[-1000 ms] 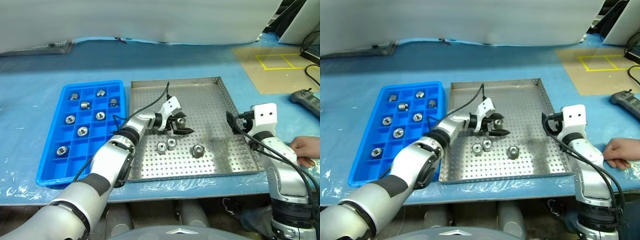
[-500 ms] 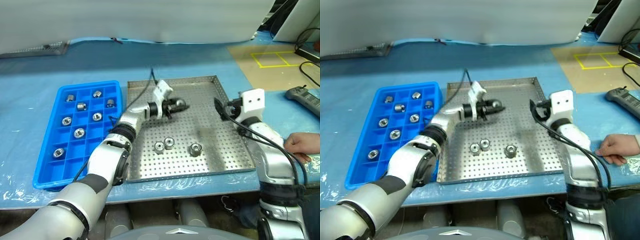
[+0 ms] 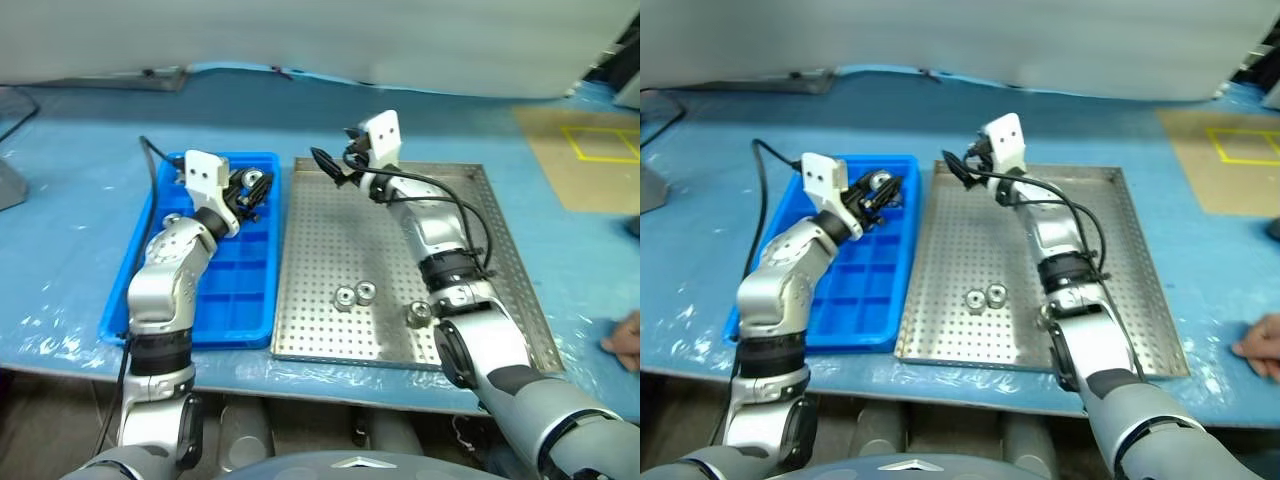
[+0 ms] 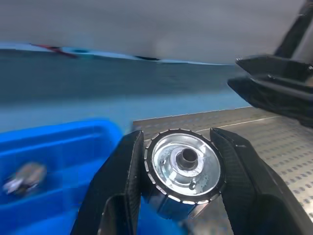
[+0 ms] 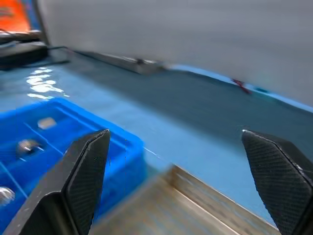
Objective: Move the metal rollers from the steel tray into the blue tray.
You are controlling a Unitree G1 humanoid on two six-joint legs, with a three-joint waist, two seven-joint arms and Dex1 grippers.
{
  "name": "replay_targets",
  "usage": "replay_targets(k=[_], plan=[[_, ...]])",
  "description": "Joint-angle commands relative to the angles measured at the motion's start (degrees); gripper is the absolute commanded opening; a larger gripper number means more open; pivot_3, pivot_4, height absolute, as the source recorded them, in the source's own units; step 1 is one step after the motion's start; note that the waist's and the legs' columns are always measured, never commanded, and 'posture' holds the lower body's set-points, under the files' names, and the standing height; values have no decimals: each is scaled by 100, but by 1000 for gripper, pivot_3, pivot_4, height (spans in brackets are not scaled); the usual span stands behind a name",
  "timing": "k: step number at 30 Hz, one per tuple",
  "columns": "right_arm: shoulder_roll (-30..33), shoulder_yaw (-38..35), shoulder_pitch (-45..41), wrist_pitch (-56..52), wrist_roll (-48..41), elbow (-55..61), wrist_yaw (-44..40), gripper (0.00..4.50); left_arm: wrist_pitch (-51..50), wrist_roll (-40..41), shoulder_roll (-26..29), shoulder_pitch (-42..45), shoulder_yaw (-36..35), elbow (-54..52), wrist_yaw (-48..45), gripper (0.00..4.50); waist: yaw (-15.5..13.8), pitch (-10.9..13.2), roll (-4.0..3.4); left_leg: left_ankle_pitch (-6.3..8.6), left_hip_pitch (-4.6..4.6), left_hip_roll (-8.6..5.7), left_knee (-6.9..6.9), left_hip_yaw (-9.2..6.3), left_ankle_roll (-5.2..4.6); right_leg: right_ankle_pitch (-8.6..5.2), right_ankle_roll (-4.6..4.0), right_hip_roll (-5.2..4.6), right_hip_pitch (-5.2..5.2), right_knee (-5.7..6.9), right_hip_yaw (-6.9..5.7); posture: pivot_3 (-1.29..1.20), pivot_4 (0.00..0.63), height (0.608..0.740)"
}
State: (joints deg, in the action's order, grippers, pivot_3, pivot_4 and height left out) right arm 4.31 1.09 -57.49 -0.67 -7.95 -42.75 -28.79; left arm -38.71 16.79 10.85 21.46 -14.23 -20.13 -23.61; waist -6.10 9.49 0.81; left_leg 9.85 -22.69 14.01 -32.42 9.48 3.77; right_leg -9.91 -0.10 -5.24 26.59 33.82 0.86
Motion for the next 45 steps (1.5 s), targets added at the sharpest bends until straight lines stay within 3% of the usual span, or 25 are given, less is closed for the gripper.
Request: replay_targets(k=[1, 11, 19, 22, 28, 34, 38, 41, 45], plan=[[-312, -42, -498, 735, 50, -708, -2, 4500, -643, 339, 204, -519, -353, -1178, 338, 1837, -119, 4, -6, 0, -5, -1, 0, -7, 0, -2, -4, -1, -1, -1, -7, 404, 150, 740], [-997, -100, -362, 1048, -102, -985, -211, 4500, -1787, 1213, 317, -2374, -1170, -3127, 865, 1837, -363, 8, -13, -23, -62, 11, -6, -109, 44, -11, -15, 3, -1, 10, -98, 489, 150, 740], [-947, 158, 404, -327, -1072, 821, -2361, 4500, -1786, 1320, 613, -3262, -951, -3360, 922, 1837, -461, 11, -17, -33, -43, 25, -1, -114, 59, -13, -12, 11, -2, 42, -99, 490, 150, 740], [-885, 376, 689, -762, -1093, 1403, -2549, 4500, -1787, 1340, 631, -3295, -924, -3325, 1042, 1837, -498, 10, -17, -36, -40, 27, -2, -115, 64, -14, -11, 14, -2, 47, -97, 484, 150, 740], [-807, 533, 910, -911, -939, 1716, -2364, 4500, -1898, 1134, 901, -3217, -710, -3002, 1262, 1837, -510, 11, -17, -45, -32, 36, -2, -115, 79, -16, -11, 15, 7, 70, -92, 465, 150, 740], [-646, 456, 875, -814, -862, 1621, -2144, 4500, -1959, 1406, 837, -2636, -711, -2751, 1384, 3866, -554, 11, -18, -51, -29, 37, -5, -114, 90, -17, -10, 15, 11, 87, -91, 428, 150, 740], [-359, 342, 903, -939, -940, 1861, -2140, 4500, -1845, 2012, 1172, -1654, -808, -2064, 695, 3866, -563, 10, -18, -60, -30, 38, -7, -114, 101, -16, -11, 16, 12, 98, -92, 357, 150, 740], [138, 350, 1159, -1365, -952, 2443, -2233, 4500, -1661, 2449, 2056, -1006, -103, -1569, -985, 3866, -549, 10, -17, -65, -31, 37, -24, -113, 101, -14, -13, 19, 11, 109, -91, 215, 150, 740], [912, 214, 1735, -2406, -1395, 3711, -2399, 4500, -1049, 2330, 2329, 29, 415, -361, -1898, 3866, -425, 7, -22, -82, -31, 11, -31, -110, 116, -14, -11, 9, 0, 105, -76, 103, 150, 740]])
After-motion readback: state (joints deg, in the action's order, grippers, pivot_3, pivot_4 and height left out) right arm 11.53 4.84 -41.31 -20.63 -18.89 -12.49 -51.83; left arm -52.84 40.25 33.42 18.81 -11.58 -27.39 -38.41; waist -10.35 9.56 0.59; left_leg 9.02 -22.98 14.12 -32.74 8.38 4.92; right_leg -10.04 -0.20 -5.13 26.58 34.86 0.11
